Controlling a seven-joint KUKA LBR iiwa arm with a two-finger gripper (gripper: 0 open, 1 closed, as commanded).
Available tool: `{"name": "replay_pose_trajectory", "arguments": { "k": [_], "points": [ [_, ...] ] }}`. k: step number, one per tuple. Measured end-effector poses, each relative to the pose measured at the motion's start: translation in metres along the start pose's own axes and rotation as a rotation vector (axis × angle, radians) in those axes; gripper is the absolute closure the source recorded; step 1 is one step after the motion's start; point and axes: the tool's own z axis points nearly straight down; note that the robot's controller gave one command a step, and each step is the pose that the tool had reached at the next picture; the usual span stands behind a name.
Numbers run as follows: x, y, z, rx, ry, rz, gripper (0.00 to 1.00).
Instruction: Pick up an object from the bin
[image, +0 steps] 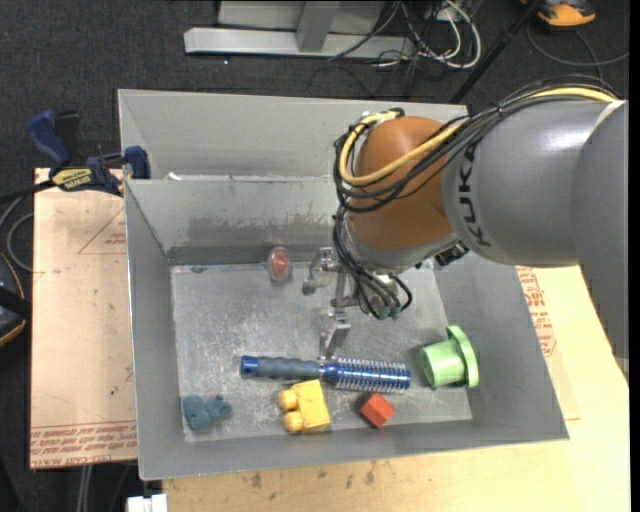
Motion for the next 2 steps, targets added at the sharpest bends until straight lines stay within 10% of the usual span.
{"name": "replay_pose_trajectory", "arguments": {
  "k": [1,2],
  "points": [
    [0.0546,0.0215,0.0628,0.003,-0.012,-0.273,0.00],
    [0.0495,0.0225,0.0589,0.000,-0.034,-0.270,1.00]
  ]
}}
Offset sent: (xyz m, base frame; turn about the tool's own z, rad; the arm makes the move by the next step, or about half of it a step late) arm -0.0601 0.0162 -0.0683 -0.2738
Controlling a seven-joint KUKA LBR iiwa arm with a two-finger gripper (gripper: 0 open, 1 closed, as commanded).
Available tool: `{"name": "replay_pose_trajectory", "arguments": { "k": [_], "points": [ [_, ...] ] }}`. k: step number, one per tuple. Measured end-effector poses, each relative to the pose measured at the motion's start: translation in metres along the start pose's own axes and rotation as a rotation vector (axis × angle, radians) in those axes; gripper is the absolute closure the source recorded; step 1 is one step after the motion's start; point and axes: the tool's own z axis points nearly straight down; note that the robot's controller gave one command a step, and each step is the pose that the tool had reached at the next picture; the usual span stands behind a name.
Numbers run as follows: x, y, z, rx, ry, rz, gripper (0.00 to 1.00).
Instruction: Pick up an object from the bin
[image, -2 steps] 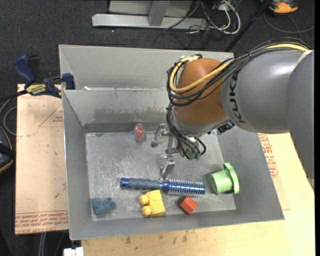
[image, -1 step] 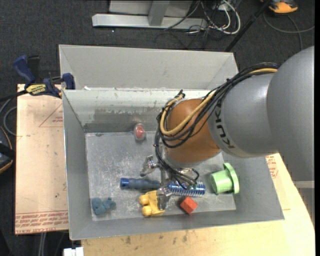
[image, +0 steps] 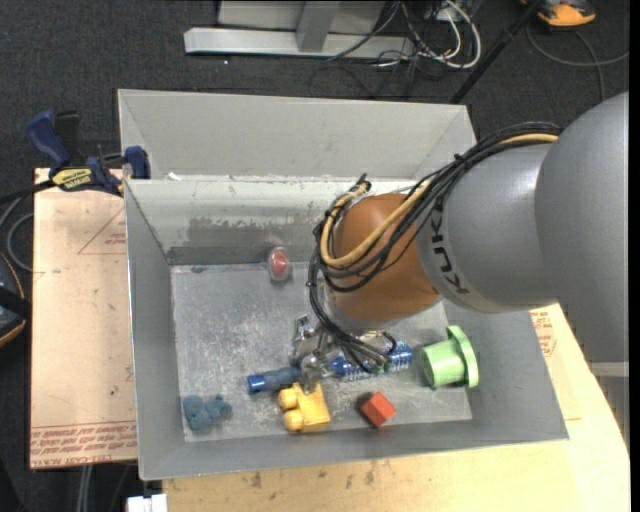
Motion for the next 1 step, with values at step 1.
{"name": "replay_pose_trajectory", "arguments": {
  "k": [1],
  "points": [
    [-0.0104,-0.0019,-0.0989,0.000,0.016,-0.034,1.00]
  ]
}}
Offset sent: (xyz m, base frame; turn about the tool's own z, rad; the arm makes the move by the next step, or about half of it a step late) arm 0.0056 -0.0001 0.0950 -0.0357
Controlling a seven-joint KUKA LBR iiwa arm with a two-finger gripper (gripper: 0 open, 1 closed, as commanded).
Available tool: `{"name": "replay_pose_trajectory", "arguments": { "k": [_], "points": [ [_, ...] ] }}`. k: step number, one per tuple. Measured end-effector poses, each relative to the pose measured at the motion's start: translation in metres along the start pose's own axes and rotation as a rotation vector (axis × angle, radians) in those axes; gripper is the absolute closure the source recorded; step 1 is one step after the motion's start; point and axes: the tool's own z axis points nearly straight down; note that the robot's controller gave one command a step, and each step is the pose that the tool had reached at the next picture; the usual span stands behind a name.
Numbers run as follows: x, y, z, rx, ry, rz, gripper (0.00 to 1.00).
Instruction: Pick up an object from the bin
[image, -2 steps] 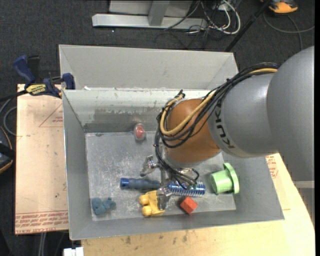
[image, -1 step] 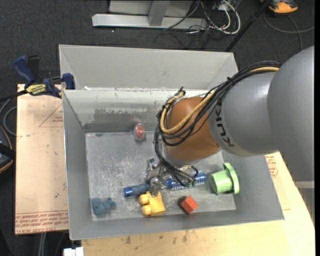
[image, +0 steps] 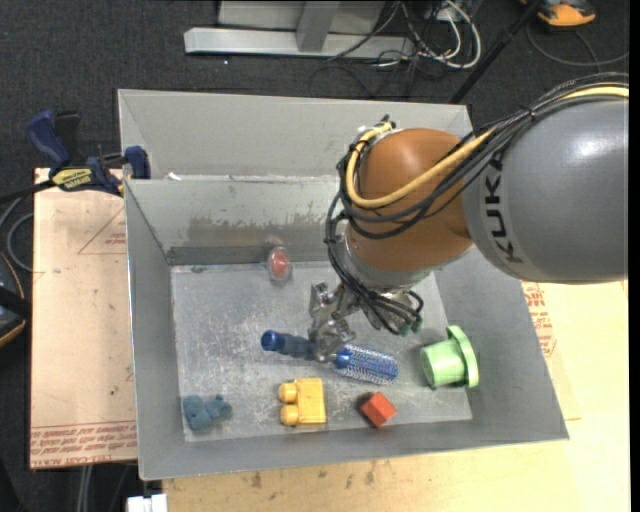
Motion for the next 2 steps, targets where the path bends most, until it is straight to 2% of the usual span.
{"name": "replay_pose_trajectory", "arguments": {
  "k": [1,2],
  "points": [
    [0.0166,-0.0386,-0.0714,0.001,0.002,-0.281,1.00],
    [0.0170,-0.0368,-0.0694,-0.003,0.006,-0.283,0.00]
  ]
}}
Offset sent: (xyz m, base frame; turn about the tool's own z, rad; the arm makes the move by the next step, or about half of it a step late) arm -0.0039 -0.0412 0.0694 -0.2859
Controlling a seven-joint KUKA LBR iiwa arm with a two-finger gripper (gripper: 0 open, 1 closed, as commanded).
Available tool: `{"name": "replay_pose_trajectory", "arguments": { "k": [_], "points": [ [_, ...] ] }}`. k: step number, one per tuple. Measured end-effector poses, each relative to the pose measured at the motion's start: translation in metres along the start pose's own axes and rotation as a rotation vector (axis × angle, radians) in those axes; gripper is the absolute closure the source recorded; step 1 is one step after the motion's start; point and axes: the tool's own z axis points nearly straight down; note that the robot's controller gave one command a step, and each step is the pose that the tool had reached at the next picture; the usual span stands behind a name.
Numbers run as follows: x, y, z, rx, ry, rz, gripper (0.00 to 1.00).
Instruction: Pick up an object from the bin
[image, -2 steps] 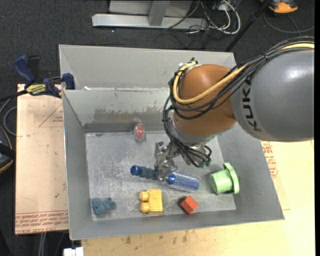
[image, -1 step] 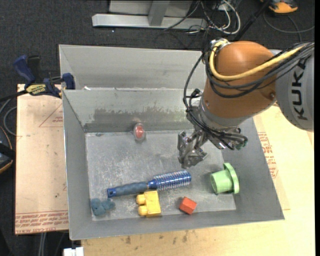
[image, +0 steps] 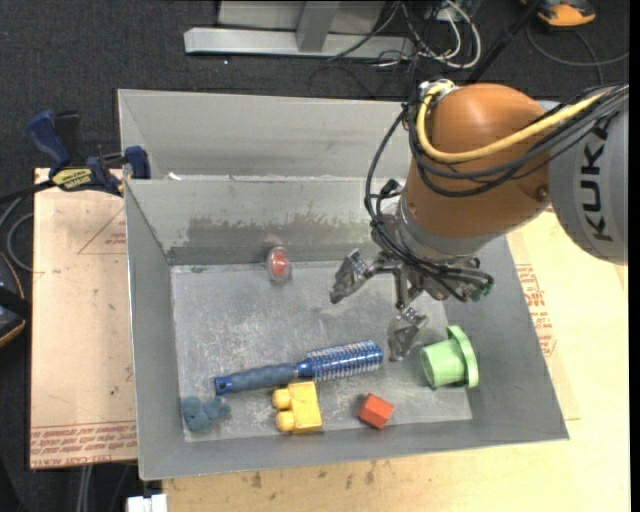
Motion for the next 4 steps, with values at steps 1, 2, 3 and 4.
{"name": "replay_pose_trajectory", "arguments": {
  "k": [1,2,3,4],
  "points": [
    [0.010,0.028,0.113,-0.007,0.011,0.021,0.00],
    [-0.043,-0.003,0.192,-0.002,0.000,0.134,0.00],
    [-0.046,-0.004,0.187,0.004,-0.012,0.135,1.00],
    [-0.043,-0.031,0.055,0.004,-0.005,0.139,1.00]
  ]
}}
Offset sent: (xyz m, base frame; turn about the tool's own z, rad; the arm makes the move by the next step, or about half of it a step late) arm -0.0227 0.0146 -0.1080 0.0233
